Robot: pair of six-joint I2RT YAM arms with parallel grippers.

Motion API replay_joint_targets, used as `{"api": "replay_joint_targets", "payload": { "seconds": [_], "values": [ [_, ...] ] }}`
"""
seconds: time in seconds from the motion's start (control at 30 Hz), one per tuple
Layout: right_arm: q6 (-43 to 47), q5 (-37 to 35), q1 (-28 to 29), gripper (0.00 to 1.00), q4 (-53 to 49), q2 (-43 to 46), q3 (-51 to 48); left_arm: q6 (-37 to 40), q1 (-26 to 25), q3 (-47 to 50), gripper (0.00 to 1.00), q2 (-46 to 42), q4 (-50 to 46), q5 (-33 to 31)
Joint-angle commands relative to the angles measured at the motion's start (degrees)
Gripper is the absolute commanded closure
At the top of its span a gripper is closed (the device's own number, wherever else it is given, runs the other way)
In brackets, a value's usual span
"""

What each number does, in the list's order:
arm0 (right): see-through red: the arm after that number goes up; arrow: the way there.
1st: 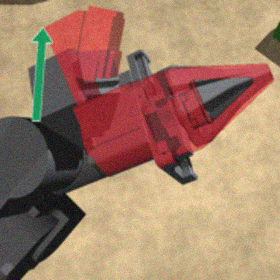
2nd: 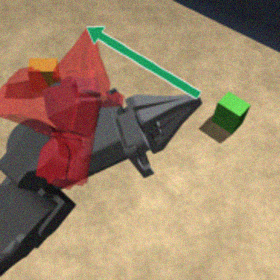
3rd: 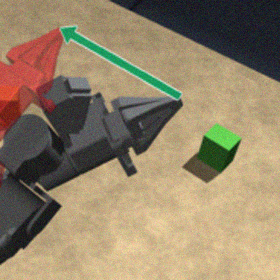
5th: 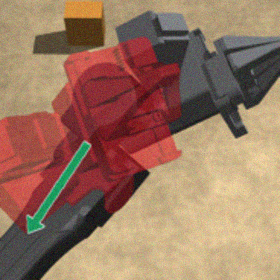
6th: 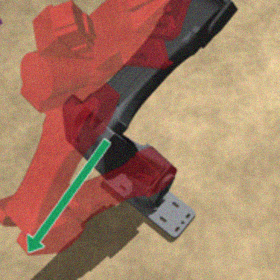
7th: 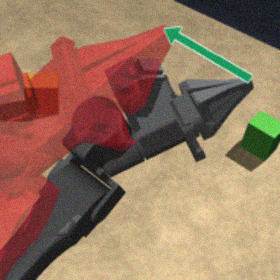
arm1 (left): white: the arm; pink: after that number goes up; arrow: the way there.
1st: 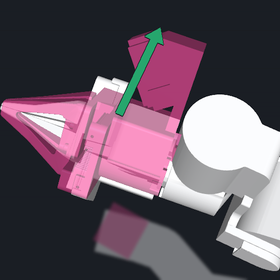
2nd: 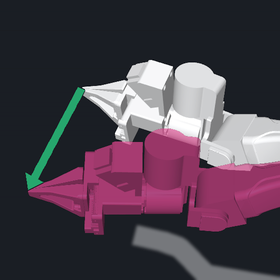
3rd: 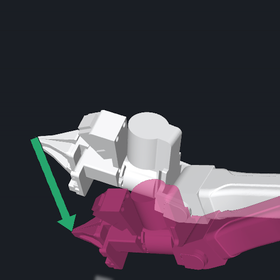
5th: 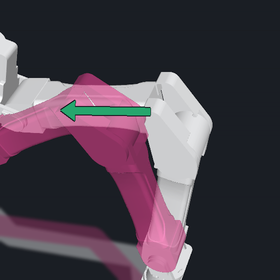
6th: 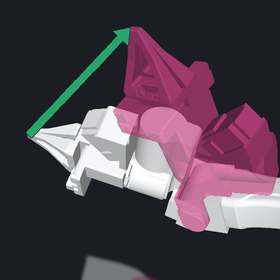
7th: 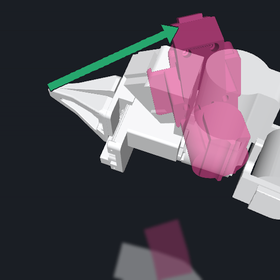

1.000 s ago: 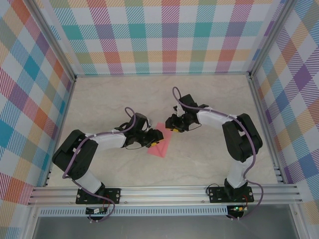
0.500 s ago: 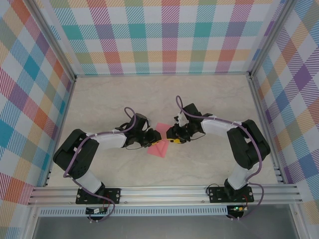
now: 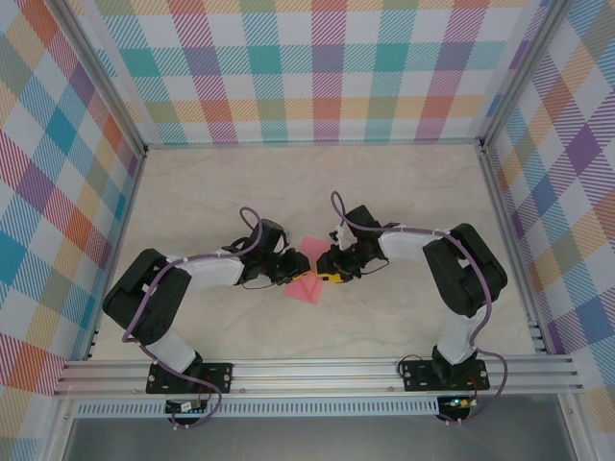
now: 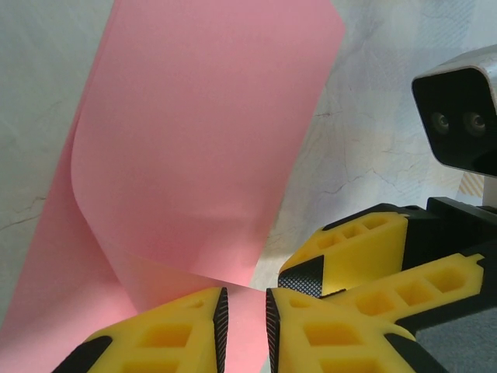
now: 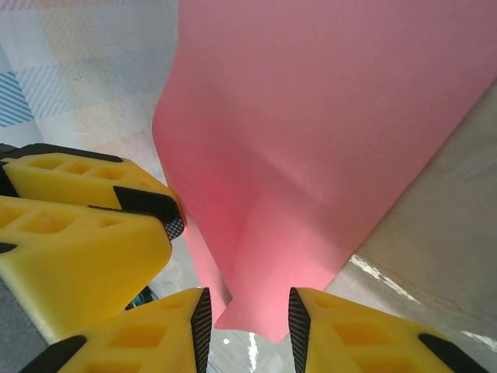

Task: Fold a paper plane with a square sheet of paper (pick it up from the middle)
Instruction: Fold the triangle a second time at the center of the table.

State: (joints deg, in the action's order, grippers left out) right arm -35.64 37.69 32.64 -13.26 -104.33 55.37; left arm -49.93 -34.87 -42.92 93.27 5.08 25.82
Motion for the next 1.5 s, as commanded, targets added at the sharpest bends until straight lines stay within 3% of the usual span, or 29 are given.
{"api": "replay_joint_targets", "payload": {
  "seconds": [0.0, 0.23, 0.37, 0.47, 0.87, 1.47],
  "values": [
    [-0.9, 2.5, 0.4, 0.67, 2.6, -1.2, 0.8, 0.4, -0.6, 0.5, 0.78, 0.2, 0.4, -0.4],
    [-3.4, 4.2, 0.4, 0.75, 6.9, -2.6, 0.2, 0.4, -0.6, 0.6, 0.78, -0.1, 0.3, -0.5],
    [-3.9, 3.3, 0.4, 0.88, 7.3, -2.5, -0.3, 0.4, -0.6, 0.5, 0.78, -0.2, 0.2, -0.3],
    [-4.5, 2.3, 0.4, 0.93, 7.7, -2.4, -0.8, 0.5, -0.6, 0.5, 0.78, -0.4, 0.2, -0.2],
    [0.0, -3.9, 0.3, 0.94, 1.6, -3.0, 0.8, -0.1, -1.5, -0.2, 0.77, 0.3, 4.4, 3.7],
    [3.7, -7.8, 0.1, 0.92, -2.2, -4.0, 3.9, -0.1, -2.7, -1.2, 0.77, 3.4, 4.9, 4.0]
  ]
}}
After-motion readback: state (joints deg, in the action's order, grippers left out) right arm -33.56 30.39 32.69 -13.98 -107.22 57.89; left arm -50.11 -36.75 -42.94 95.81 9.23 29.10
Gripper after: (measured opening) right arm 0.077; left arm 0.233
